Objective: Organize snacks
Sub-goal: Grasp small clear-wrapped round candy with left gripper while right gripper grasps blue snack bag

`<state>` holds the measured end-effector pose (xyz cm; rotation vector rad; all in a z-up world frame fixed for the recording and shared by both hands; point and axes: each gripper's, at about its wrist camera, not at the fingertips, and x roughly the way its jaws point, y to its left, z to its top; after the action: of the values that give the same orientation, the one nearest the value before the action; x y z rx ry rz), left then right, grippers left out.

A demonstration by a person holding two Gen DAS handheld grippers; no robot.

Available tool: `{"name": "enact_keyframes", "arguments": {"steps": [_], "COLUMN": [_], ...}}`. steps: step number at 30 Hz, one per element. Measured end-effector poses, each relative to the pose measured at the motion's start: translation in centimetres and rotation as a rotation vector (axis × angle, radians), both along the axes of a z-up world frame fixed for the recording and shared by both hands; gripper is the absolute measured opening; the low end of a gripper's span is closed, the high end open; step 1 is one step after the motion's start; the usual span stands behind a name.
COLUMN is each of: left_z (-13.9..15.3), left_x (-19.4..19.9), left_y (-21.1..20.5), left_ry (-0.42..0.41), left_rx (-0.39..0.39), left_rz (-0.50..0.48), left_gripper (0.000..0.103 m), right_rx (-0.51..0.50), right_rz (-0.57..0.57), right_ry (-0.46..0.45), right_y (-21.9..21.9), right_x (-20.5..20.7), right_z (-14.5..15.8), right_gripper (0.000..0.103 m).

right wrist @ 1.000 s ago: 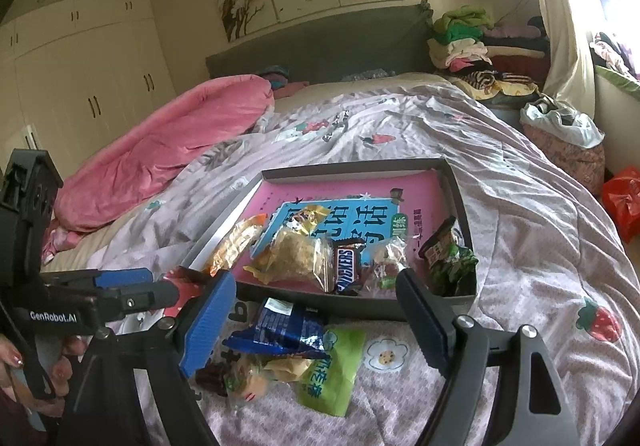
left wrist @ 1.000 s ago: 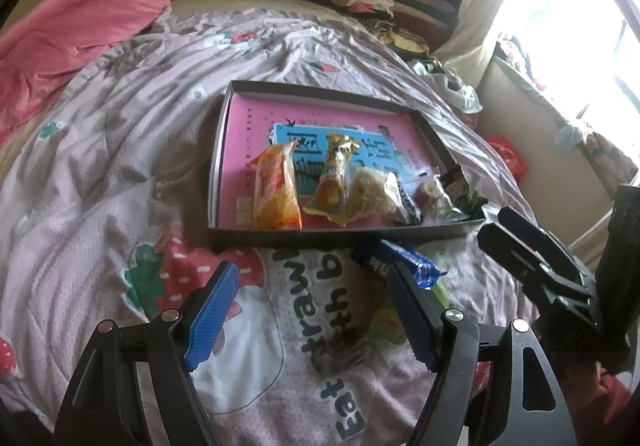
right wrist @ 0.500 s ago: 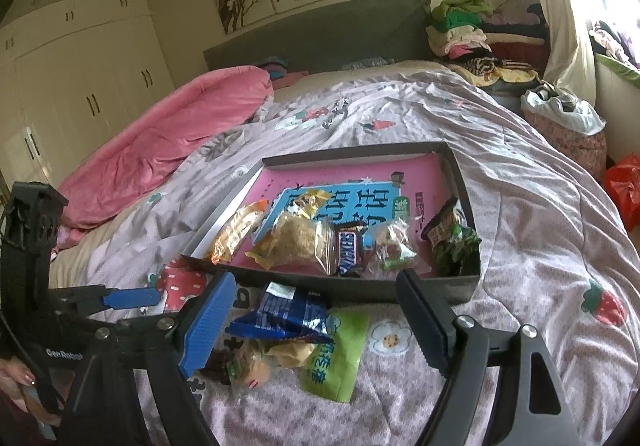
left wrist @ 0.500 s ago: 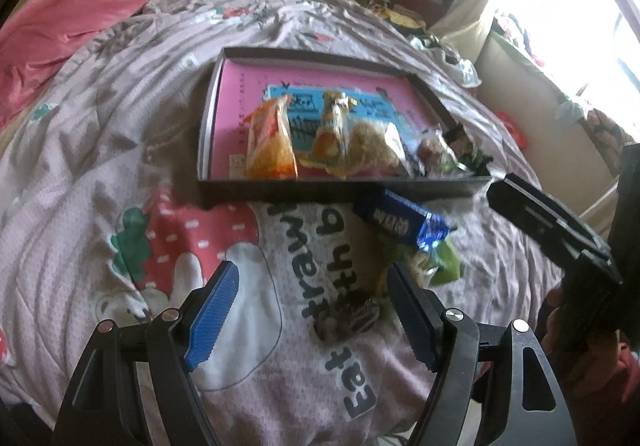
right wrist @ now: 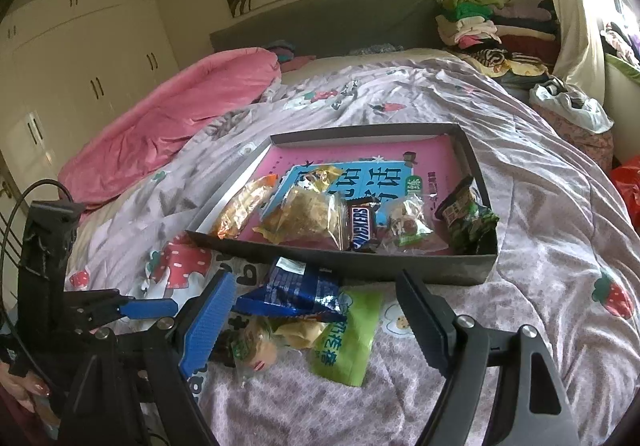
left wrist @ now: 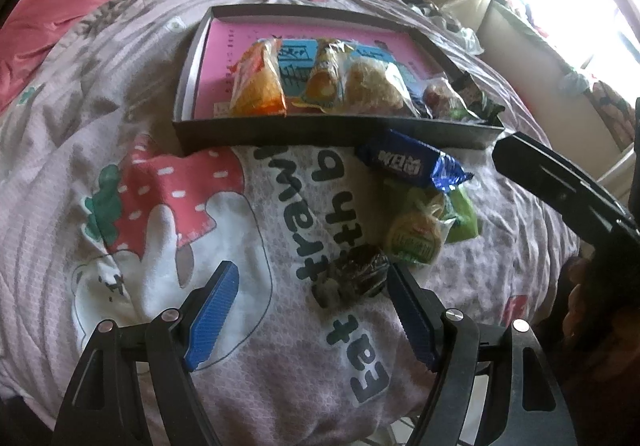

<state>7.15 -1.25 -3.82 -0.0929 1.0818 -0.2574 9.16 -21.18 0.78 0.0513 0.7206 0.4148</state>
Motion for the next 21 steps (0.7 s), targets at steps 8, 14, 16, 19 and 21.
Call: {"name": "enact_keyframes", "arguments": {"steps": [8, 14, 16, 19, 21], "left_z": [-0.5, -0.8, -0.8, -0.8, -0.9], "left_x": [0.0, 0.0, 0.0, 0.0, 0.1], "left_y": [-0.5, -0.9, -1.0, -1.0, -1.0], "left_ry": [0.001, -0.011, -0.015, -0.02, -0.02], "left_rx": [0.015, 0.009, 0.004, -0.001, -0.01], "left_rz": [-0.003, -0.009, -0.01, -0.006, -0.005], "left_gripper": [0.078, 0.078, 0.078, 0.073, 0.072], "right_rx": [-0.01, -0.029, -0.035, -0.037, -0.043], "right_rz": [0.013, 0.034, 0.04, 0.053, 0.057], "right_ry": [0.017, 0.037, 0.044, 0.062, 0.07], "right_y": [0.3, 1.0, 1.3, 1.7, 2.0], "right_x": [0.0, 0.2, 0.4, 0.7, 0.9], "right_z": [-0.5, -1.3, -1.6, -2.1, -2.4], "right_gripper": [0.082, 0.082, 0.082, 0.082, 0.082]}}
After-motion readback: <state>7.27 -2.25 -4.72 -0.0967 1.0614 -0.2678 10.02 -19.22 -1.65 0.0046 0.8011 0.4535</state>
